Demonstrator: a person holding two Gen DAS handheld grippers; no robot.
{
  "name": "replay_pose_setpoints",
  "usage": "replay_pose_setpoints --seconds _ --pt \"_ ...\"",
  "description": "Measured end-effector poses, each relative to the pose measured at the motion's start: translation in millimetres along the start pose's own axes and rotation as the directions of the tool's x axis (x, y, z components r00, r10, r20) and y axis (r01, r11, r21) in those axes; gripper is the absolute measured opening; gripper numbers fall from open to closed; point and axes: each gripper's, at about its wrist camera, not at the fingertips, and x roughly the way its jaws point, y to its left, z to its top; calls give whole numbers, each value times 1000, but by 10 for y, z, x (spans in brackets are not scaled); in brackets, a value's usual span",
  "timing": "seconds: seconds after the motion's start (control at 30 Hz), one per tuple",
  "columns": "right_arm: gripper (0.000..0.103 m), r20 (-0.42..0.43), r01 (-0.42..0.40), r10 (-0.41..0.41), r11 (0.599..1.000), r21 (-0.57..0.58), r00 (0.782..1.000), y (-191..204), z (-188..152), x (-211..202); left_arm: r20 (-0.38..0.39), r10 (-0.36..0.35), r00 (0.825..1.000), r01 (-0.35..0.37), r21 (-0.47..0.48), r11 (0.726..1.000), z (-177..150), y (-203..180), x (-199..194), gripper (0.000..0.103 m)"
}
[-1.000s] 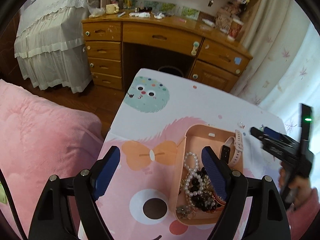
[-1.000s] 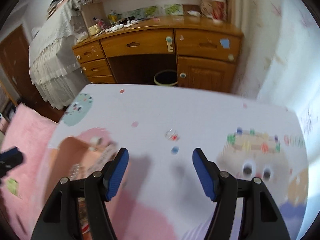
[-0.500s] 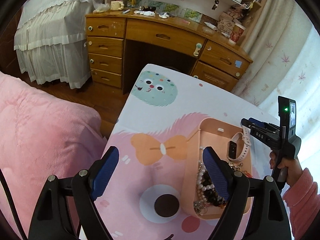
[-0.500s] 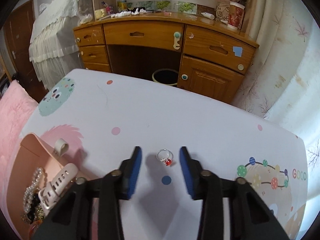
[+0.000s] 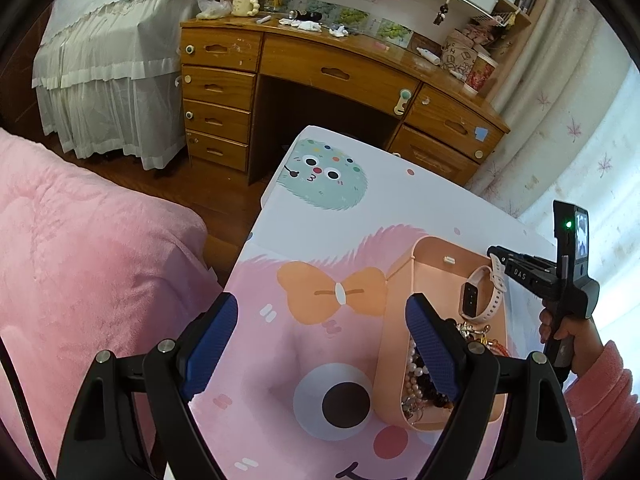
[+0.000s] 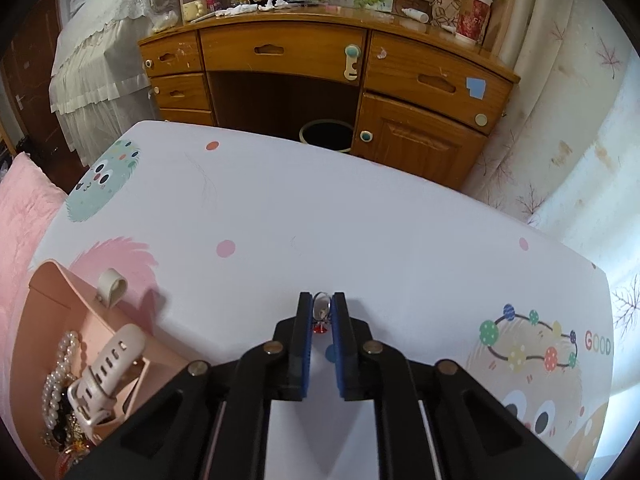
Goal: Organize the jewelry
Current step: 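Carry the red-stone ring into the peach tray with the right tool and release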
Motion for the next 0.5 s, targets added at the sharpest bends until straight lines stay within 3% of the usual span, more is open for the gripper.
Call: replay_pose_setpoints --seconds 0.33,0.5 --pt "9 114 -107 100 993 49 988 287 -41 -752 -3 -28 1000 28 25 999 -54 -68 -135 85" --pt "9 195 -259 239 962 85 951 494 -203 -1174 -9 -29 1000 29 28 999 -205 -106 -211 85"
